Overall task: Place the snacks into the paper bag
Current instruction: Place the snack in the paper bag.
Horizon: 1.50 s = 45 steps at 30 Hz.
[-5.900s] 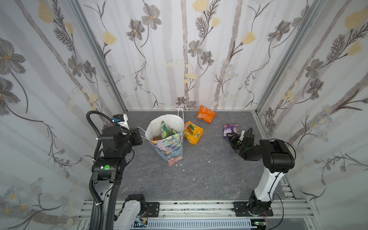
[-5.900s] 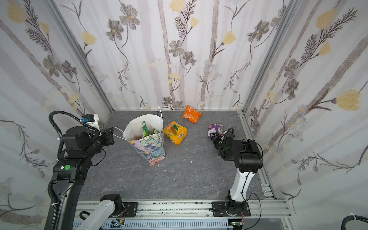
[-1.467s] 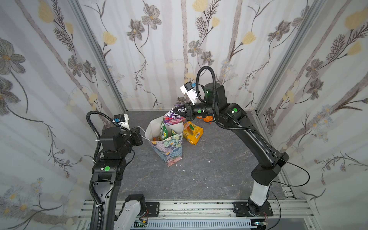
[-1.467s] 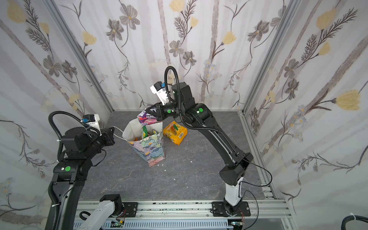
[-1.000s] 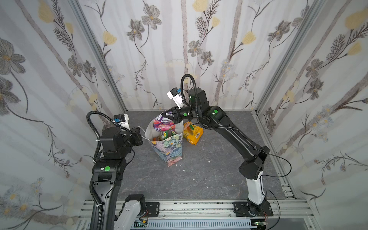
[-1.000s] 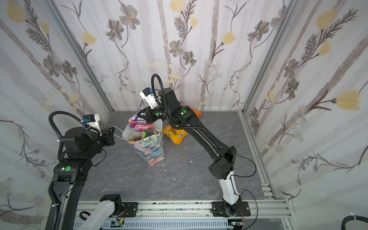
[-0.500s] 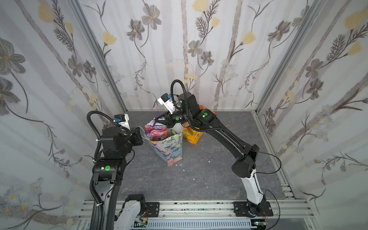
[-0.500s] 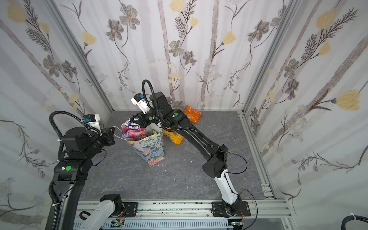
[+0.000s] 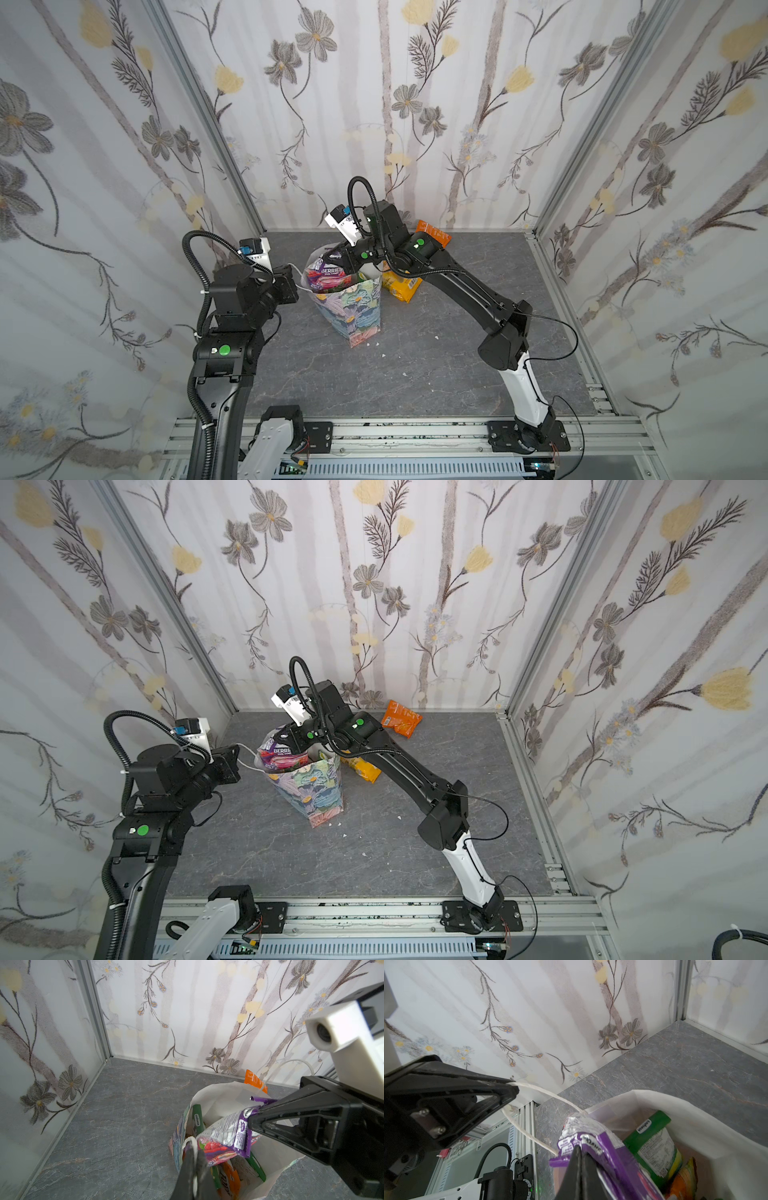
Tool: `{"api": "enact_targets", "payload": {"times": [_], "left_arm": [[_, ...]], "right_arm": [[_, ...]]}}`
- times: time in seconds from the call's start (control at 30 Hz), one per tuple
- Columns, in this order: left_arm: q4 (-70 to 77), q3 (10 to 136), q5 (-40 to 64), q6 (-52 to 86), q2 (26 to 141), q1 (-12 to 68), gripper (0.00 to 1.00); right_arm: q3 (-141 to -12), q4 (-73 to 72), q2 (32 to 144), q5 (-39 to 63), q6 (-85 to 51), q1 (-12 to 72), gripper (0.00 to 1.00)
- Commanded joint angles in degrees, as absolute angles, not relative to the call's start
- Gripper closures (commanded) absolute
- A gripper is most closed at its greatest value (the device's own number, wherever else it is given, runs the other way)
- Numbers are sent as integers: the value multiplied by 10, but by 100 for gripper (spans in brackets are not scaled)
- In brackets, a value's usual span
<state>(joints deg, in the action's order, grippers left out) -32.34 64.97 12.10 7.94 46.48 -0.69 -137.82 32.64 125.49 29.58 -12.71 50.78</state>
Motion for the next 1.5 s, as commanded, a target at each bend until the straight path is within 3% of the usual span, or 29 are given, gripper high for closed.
{"api": "enact_targets", "payload": {"times": [0.0, 0.1, 0.17, 0.23, 0.3, 0.4, 0.47, 0.6, 0.97, 1.13, 1.27, 1.47], "left_arm": [[-305, 650, 120, 76, 465, -7, 100], [-302, 649, 117, 77, 465, -7, 100], [-302, 648, 119, 76, 465, -8, 100], [-301, 648, 119, 78, 465, -8, 100], [-300, 648, 120, 78, 466, -8, 100], [-301, 647, 119, 78, 466, -8, 100], [-301, 647, 119, 79, 466, -8, 100], [-299, 646, 120, 80, 467, -8, 100], [-296, 646, 128, 86, 468, -8, 100], [-297, 654, 128, 88, 468, -8, 100], [-309, 663, 104, 95, 474, -8, 100], [-303, 666, 122, 107, 486, -8, 100]], "right_arm": [[-1384, 339, 1251, 274, -106, 515, 100], [-1384, 348, 1250, 262, -109, 520, 100], [-1383, 357, 1247, 233, -107, 521, 82], [-1383, 365, 1241, 198, -97, 519, 72], [-1384, 369, 1234, 182, -89, 518, 57], [-1383, 371, 1219, 171, -84, 511, 47], [-1383, 375, 1212, 165, -79, 507, 46], [-1383, 406, 1208, 164, -33, 501, 31], [-1384, 426, 1239, 131, -19, 494, 36], [-1384, 411, 1253, 161, -42, 502, 56], [-1384, 383, 1220, 168, -71, 502, 56], [-1376, 374, 1148, 87, -87, 500, 50]]}}
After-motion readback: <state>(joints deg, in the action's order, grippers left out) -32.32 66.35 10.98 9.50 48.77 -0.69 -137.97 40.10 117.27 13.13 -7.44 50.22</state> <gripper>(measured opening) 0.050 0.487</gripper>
